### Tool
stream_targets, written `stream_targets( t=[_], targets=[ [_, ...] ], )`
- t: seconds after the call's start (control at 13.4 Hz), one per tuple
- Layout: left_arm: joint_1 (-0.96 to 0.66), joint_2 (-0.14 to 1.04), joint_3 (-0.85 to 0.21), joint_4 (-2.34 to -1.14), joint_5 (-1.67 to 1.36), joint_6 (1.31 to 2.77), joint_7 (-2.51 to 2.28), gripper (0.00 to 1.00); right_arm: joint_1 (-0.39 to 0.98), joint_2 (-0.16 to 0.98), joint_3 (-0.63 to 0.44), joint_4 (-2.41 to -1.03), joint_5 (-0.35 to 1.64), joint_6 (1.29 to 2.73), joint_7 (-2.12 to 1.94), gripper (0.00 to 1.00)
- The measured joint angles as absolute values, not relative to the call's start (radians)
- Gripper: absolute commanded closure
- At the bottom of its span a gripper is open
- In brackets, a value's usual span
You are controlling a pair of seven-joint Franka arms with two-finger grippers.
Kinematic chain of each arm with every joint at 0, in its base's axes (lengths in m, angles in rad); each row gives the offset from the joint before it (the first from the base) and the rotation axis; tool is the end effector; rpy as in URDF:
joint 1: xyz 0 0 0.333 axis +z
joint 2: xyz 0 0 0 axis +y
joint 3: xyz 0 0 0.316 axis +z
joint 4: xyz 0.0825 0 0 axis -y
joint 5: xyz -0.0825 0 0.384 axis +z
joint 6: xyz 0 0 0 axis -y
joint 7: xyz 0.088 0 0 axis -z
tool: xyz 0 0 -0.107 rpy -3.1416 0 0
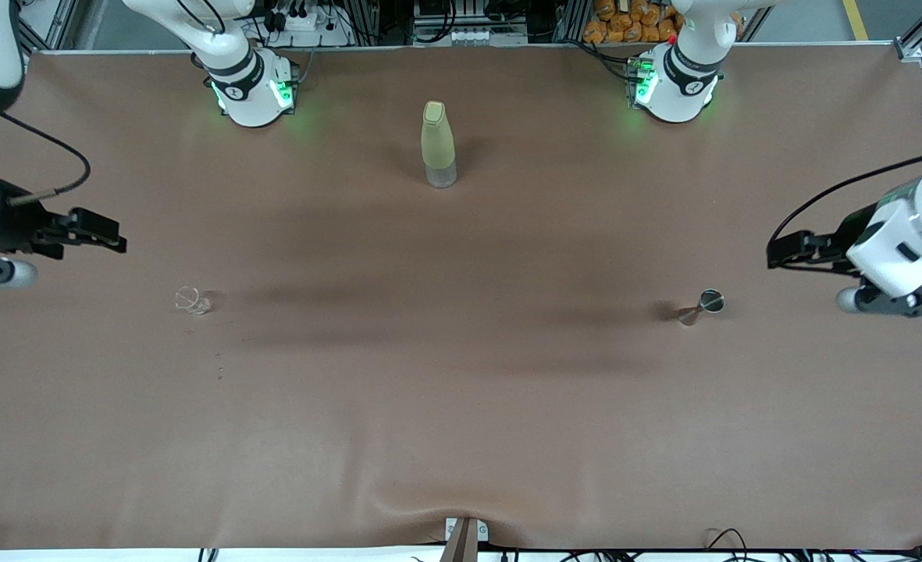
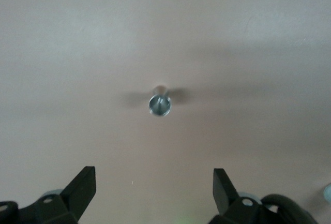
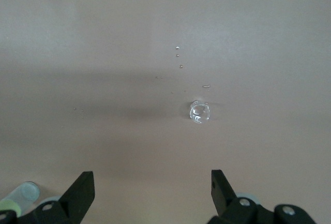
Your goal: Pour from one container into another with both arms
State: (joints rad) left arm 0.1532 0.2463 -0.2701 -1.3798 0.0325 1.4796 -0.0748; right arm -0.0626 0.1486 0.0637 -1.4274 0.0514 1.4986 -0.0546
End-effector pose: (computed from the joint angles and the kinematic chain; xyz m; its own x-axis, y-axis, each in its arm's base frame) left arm 0.6129 -0.0481 0.5664 0.9895 -0.0393 -0.1394 -0.0365 -0.9991 0.0223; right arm 0.5922 0.0035 0.6007 0.9955 0.0593 -0.0735 0.0546 -0.9964 -0.0649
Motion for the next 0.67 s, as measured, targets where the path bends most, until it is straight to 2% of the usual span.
stream_targets(
  t=[0.45, 0.67],
  targets=[
    [0.157, 0.236, -0.267, -1.380, 0.034, 1.461, -0.207, 0.00, -0.063, 0.137, 0.042, -1.352, 0.049, 1.403, -0.049, 0.00],
    [0.165, 0.236, -0.265, -1.381, 0.033, 1.522, -0.207, 0.00, -0.039, 0.128, -0.036, -1.351, 0.048, 1.388, -0.050, 0.00]
  ],
)
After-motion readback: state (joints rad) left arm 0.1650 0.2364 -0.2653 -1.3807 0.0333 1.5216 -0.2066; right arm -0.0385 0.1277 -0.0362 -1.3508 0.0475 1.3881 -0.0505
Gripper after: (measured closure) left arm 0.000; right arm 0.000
